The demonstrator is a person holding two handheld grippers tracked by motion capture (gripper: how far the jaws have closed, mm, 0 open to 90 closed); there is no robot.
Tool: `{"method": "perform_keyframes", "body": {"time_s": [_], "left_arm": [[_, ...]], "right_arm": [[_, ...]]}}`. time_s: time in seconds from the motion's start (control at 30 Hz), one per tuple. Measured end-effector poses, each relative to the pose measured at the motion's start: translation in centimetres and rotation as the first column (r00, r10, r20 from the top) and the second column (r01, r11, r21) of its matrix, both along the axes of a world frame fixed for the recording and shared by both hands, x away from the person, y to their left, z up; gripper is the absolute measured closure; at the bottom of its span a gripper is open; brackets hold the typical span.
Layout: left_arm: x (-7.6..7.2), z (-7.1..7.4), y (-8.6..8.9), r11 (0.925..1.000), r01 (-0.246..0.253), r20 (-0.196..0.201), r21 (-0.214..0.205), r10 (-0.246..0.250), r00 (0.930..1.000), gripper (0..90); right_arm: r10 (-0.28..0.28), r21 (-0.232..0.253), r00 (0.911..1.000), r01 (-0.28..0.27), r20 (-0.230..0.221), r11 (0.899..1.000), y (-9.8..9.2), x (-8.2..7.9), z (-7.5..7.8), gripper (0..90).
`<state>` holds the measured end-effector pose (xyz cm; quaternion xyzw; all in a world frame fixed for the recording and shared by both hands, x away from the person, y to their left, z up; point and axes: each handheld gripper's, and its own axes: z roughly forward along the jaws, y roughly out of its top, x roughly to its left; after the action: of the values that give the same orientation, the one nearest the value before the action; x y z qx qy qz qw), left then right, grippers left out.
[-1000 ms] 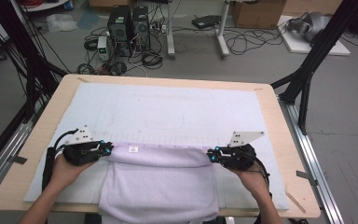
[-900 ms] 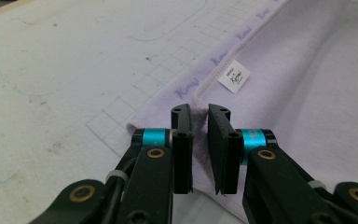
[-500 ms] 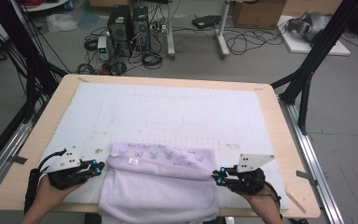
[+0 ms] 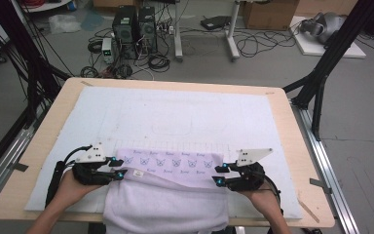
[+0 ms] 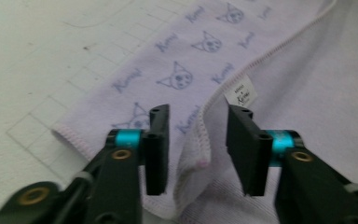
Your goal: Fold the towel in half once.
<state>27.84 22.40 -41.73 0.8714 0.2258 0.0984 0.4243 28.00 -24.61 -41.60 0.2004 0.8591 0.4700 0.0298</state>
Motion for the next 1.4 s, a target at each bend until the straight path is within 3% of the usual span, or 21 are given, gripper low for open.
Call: {"method": "perform_keyframes", "body": {"time_s": [0.03,0.1,0.3,0.43,0.6,0.63,0.67,0.73,0.87,1.0,1.03,1.1,1.13,1.2,1.33,1.37,1.4], "left_arm": [[-0.2,-0.1,0.1,0.9997,0.021,0.003,0.012,-0.021,0.9998,79.0],[-0.6,-0.5,0.4,0.9993,0.025,-0.009,0.03,-0.024,0.9997,82.9],[-1.9,-1.0,1.3,0.9994,0.024,-0.01,0.025,-0.023,0.9997,82.5],[-2.1,-1.2,1.3,0.9993,0.015,-0.007,0.033,-0.015,0.9999,71.1],[-2.2,-1.6,1.3,0.999,0.023,-0.01,0.039,-0.023,0.9997,82.5],[-2.2,-1.6,1.3,0.999,0.023,-0.01,0.039,-0.023,0.9997,83.0],[-2.3,-1.5,1.3,0.999,0.023,-0.002,0.038,-0.023,0.9997,83.5],[-2.5,-1.3,1.3,0.999,0.022,0.01,0.038,-0.022,0.9997,84.0],[-3.9,0.6,2.0,0.9997,0.023,0.046,-0.012,-0.022,0.9987,84.0],[-5.3,0.7,2.1,0.9987,0.047,0.039,-0.019,-0.046,0.9982,83.5],[-6.1,0.3,2.2,0.9976,0.068,0.022,-0.013,-0.068,0.9975,74.5],[-6.4,-0.1,2.3,0.9976,0.069,0.002,-0.006,-0.069,0.9976,61.9],[-6.4,-0.1,2.3,0.9976,0.069,0.002,-0.006,-0.069,0.9976,59.5],[-6.1,0.2,2.6,0.9985,0.054,0.005,-0.012,-0.054,0.9985,55.6],[-5.2,0.8,2.8,0.9992,0.029,0.022,-0.028,-0.029,0.9993,51.4],[-4.3,1.0,2.8,0.9995,0.003,0.027,-0.031,-0.002,0.9996,50.1],[-4.3,1.0,2.8,0.9995,0.003,0.027,-0.031,-0.002,0.9996,49.4]], "right_arm": [[0.006,-0.005,1.0,-0.006,-0.003,1.0,0.2,0.0,-0.1,59.2],[0.02,-0.008,0.9998,-0.02,-0.007,1.0,0.5,-0.2,-0.2,58.6],[0.079,-0.014,0.9961,-0.08,-0.039,0.997,1.4,-1.5,-1.2,56.0],[0.077,-0.084,0.9964,-0.08,-0.037,0.993,1.7,-1.9,-2.2,57.5],[0.106,-0.107,0.9927,-0.111,-0.059,0.988,1.8,-1.6,-2.7,75.8],[0.106,-0.107,0.9927,-0.111,-0.059,0.988,1.8,-1.6,-2.7,75.8],[0.122,-0.11,0.9909,-0.127,-0.057,0.986,1.7,-1.8,-2.5,86.3],[0.13,-0.104,0.9904,-0.134,-0.046,0.985,1.7,-1.9,-2.3,86.7],[0.141,-0.051,0.99,-0.141,-0.003,0.989,1.1,-3.0,0.0,86.9],[0.168,-0.047,0.9858,-0.168,-0.006,0.985,0.9,-4.3,0.5,86.8],[0.181,-0.039,0.9833,-0.181,-0.02,0.983,0.8,-5.2,0.1,83.3],[0.172,-0.008,0.9837,-0.173,-0.052,0.985,0.5,-5.5,-0.3,69.9],[0.167,0.003,0.9837,-0.167,-0.066,0.986,0.3,-5.4,-0.4,67.3],[0.138,0.011,0.9892,-0.138,-0.048,0.99,-0.1,-5.0,-0.2,60.7],[0.107,0.024,0.9937,-0.106,-0.032,0.994,-0.4,-3.7,0.4,57.1],[0.07,0.011,0.9974,-0.069,-0.019,0.998,-0.4,-2.4,0.7,55.5],[0.043,0.011,0.9989,-0.043,-0.017,0.999,-0.4,-1.7,0.8,54.4]]}}
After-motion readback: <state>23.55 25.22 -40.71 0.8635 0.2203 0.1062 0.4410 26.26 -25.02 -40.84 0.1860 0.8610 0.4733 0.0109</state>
